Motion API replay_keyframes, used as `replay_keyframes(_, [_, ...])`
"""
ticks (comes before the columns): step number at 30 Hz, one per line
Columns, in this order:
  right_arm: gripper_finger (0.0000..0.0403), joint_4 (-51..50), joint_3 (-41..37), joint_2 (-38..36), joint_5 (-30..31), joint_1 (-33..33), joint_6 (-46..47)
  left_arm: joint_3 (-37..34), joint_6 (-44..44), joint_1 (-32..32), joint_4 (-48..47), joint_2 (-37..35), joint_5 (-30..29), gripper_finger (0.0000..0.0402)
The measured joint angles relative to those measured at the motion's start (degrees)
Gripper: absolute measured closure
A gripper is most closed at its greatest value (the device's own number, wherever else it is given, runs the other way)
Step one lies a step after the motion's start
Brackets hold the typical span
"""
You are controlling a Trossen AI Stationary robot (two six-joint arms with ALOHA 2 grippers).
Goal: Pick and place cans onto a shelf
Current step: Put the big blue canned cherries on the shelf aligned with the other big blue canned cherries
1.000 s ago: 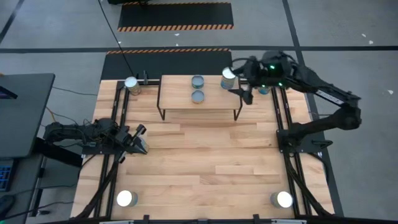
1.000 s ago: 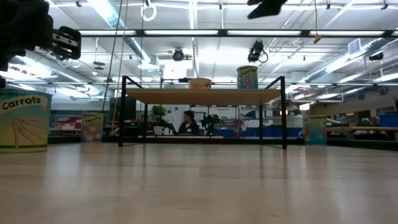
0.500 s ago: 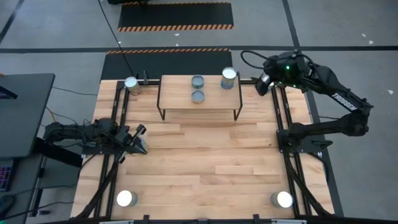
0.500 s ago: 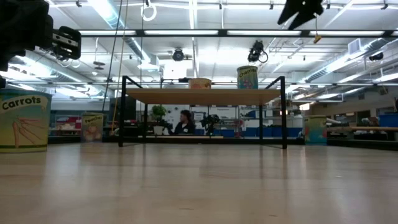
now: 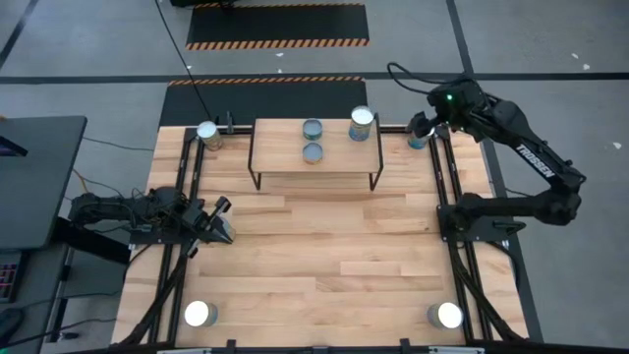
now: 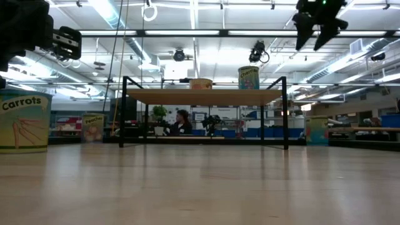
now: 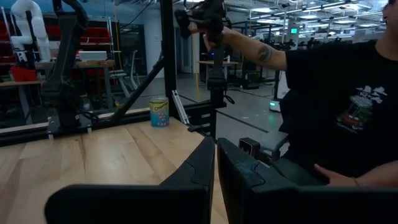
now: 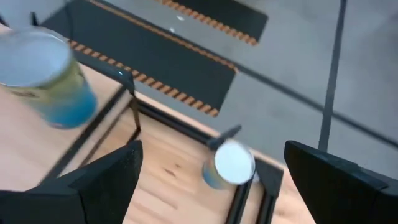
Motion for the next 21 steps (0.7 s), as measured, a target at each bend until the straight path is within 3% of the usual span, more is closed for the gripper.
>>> replay_keyframes(14, [0.0015,2.0,-16.1,-0.3,1.2,-1.6,14.8,0.0,0.0,0.0,0.0,0.0,0.0,0.0374])
replay_keyframes(21, [0.003,-9.5,-19.8,-2.9,-5.3,3.2,17.0,0.0,0.0,0.0,0.0,0.0,0.0,0.0374])
